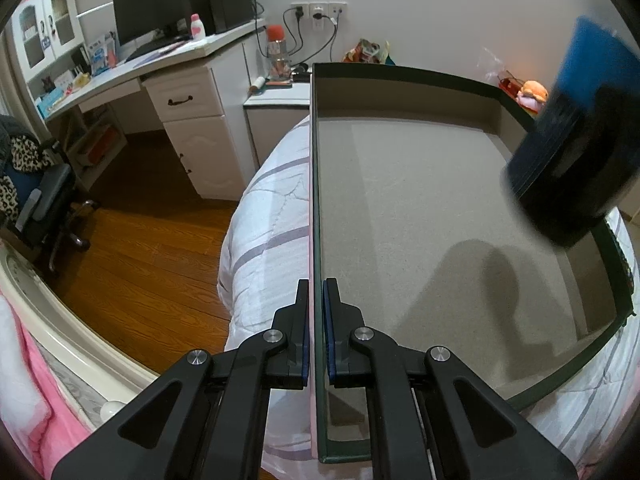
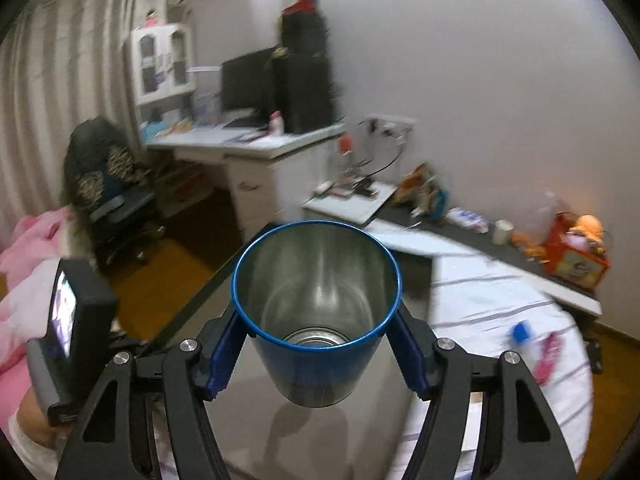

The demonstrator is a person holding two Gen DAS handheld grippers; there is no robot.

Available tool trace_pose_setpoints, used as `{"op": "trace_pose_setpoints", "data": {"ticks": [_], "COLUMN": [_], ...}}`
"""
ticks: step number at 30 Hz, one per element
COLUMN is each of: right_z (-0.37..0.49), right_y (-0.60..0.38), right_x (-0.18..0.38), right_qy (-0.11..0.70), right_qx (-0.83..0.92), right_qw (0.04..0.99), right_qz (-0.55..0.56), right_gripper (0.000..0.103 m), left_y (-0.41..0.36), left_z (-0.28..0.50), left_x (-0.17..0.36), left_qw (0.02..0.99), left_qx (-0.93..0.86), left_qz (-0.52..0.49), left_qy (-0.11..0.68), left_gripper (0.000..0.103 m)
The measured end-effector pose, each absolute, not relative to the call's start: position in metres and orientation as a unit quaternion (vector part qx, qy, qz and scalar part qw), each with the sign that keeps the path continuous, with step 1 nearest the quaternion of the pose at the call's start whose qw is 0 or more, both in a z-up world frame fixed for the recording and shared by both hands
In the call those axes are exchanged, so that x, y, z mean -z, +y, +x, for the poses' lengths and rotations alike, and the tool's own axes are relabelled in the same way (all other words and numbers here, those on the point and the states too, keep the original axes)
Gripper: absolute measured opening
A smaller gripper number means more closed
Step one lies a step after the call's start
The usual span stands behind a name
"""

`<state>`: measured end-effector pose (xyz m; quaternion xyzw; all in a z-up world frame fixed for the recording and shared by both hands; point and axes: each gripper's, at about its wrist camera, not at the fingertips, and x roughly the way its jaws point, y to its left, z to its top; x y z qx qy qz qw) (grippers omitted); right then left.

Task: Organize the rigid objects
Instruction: 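Lift the blue tumbler with the right tool, lower it into the tray, release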

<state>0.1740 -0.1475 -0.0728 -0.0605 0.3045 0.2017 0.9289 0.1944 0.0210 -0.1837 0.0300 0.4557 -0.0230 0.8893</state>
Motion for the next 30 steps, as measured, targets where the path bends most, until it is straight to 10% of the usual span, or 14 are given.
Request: {"op": "trace_pose_setpoints", "data": {"ticks": [30], "right_z": [0.157], "right_y": [-0.127], "right_x": [0.098], "right_qy": [0.308], "right_qx": [-0.283], "right_qw": [0.907], "right_qz": [-0.04], "right_gripper": [0.083], "left_y": [0.021], "left_z": [0.198], "left_x": [0.19], "left_qw": [0.888], "left_qx": [0.033], "left_qz": [0.024], "left_qy": [0.459], "left_gripper": [0.009]}}
